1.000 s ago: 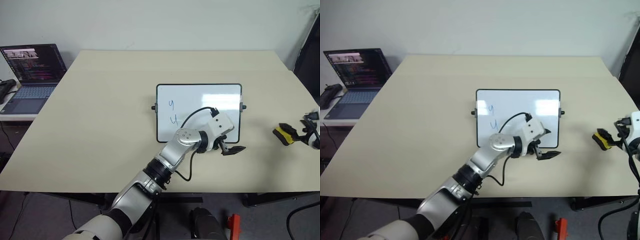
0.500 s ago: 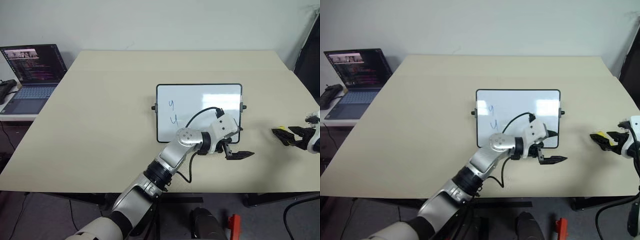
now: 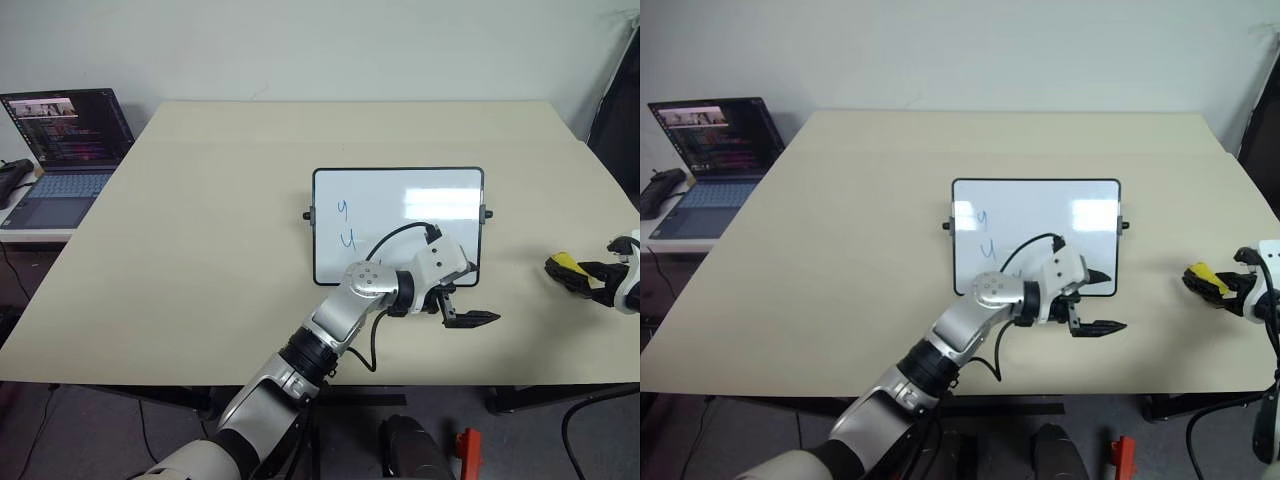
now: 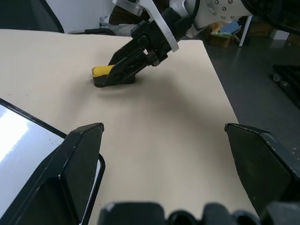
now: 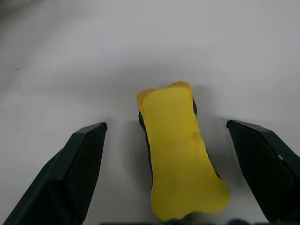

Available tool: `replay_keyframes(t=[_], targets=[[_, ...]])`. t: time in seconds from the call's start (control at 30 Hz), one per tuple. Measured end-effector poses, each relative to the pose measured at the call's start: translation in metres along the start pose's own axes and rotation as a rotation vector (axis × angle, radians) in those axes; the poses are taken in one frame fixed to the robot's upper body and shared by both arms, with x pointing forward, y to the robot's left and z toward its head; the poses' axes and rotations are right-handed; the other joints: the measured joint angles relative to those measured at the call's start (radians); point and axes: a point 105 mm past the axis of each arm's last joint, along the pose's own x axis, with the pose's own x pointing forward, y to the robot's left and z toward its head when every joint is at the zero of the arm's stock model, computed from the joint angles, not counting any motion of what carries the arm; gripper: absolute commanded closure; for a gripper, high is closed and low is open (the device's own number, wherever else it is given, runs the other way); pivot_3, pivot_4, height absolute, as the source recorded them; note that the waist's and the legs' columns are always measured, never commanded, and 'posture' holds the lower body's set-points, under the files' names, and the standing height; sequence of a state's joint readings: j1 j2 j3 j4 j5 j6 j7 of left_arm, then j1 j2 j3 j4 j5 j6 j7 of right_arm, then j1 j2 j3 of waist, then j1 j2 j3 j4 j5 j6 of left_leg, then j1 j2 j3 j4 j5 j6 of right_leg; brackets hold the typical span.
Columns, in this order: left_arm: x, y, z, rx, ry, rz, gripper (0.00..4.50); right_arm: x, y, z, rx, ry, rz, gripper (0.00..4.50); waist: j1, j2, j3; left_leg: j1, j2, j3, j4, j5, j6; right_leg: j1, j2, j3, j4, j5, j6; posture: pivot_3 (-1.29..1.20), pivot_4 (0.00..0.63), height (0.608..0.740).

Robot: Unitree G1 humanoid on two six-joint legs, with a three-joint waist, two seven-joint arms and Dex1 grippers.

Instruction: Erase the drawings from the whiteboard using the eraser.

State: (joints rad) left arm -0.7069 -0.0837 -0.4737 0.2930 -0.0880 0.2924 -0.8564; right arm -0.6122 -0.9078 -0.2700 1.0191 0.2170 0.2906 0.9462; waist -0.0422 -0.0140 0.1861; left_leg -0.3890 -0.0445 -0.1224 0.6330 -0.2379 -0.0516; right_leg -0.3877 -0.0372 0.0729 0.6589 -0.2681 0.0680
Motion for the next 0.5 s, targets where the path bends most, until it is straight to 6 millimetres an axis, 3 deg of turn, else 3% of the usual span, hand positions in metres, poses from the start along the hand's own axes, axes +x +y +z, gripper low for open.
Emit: replay_keyframes(t=[0.27, 0.33, 0.5], targets=[[-0.0032, 0.0005, -0.0009, -0.003, 0.011, 0.005, 0.00, 0.0012, -0.0016, 0.0031, -0.011, -0.008, -0.014, 3.44, -0.001, 0.000, 0.000, 0.000, 0.000, 0.000, 0.000, 0.000, 0.000, 0.000, 0.000, 0.000, 0.000, 0.000, 0.000, 0.00, 0.150, 0.740], [-0.0043, 0.0013, -0.0022, -0.005, 0.018, 0.007, 0.00, 0.0021, -0.0010, 0.0040, -0.023, -0.002, -0.014, 3.64, -0.001, 0.000, 0.000, 0.000, 0.000, 0.000, 0.000, 0.000, 0.000, 0.000, 0.000, 0.000, 0.000, 0.000, 0.000, 0.00, 0.150, 0.740], [-0.0049, 0.0012, -0.0008, 0.000, 0.016, 0.007, 0.00, 0.0036, 0.0001, 0.0044, -0.046, 0.001, -0.012, 3.64, -0.002, 0.000, 0.000, 0.000, 0.000, 0.000, 0.000, 0.000, 0.000, 0.000, 0.000, 0.000, 0.000, 0.000, 0.000, 0.00, 0.150, 0.740]])
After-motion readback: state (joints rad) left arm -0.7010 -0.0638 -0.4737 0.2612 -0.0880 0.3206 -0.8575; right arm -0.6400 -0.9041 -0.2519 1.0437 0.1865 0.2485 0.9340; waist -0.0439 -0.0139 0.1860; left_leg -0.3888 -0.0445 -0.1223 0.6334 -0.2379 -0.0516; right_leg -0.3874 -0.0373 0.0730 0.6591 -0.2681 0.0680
